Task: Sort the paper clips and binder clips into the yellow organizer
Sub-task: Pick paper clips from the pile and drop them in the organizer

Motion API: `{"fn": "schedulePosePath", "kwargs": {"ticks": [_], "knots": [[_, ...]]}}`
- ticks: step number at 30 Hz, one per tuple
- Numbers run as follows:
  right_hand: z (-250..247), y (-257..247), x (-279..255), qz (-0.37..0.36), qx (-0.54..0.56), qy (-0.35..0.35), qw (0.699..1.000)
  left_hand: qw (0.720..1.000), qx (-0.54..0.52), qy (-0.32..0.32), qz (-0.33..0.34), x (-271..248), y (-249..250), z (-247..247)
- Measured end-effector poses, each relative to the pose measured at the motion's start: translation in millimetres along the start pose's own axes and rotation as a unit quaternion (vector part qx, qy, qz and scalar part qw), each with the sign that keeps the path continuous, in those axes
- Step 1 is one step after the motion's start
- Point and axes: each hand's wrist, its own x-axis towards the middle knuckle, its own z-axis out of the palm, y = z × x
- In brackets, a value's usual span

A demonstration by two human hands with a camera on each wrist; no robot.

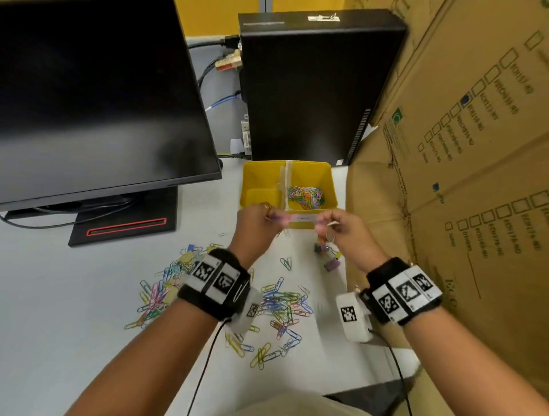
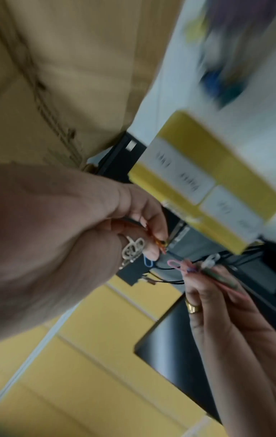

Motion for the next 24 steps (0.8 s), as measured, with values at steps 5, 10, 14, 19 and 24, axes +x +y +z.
{"fn": "schedulePosePath", "kwargs": {"ticks": [5,10,14,19,24], "knots": [[-15,-32,73,-0.064,-0.041,0.155,0.985,0.992,-0.097,0.083,-0.015,78,45,22],[-23,-1,104,0.036,-0.243,0.048,0.968,0.994,0.068,0.013,-0.088,107,35,51],[-17,1,75,-0.031,-0.252,0.025,0.967,0.989,0.140,-0.014,0.042,72,27,39],[16,23,14,-0.073,-0.330,-0.163,0.927,0.974,0.197,-0.070,0.083,-19,-34,15],[51,70,1,-0.043,-0.398,-0.289,0.870,0.914,0.276,-0.299,0.009,-89,-92,10]]}}
